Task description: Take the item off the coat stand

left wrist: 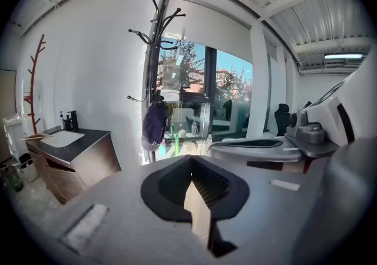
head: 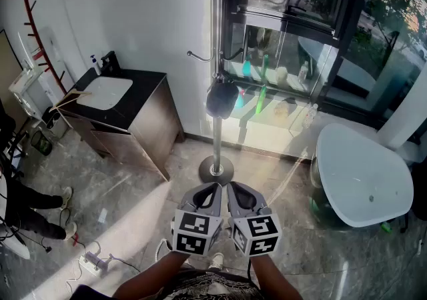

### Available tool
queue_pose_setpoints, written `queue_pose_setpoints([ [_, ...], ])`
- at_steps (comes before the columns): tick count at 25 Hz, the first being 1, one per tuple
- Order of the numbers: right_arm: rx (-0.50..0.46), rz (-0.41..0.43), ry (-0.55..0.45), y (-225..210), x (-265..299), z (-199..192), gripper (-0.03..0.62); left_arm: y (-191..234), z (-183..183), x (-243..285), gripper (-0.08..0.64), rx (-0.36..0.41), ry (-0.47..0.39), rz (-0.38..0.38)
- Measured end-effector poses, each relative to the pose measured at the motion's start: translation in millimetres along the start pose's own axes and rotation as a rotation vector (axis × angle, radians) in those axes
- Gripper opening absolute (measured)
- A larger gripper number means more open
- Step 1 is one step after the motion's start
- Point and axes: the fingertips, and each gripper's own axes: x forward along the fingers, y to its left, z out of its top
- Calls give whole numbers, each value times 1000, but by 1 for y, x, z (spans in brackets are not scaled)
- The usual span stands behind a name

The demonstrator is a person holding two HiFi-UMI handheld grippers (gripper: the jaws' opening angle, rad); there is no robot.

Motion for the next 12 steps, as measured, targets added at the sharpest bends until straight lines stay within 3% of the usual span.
queue_pose_setpoints([
  [12,7,-33,-22,-24,6,4,5,-2,2,23,0,-6,9,5],
])
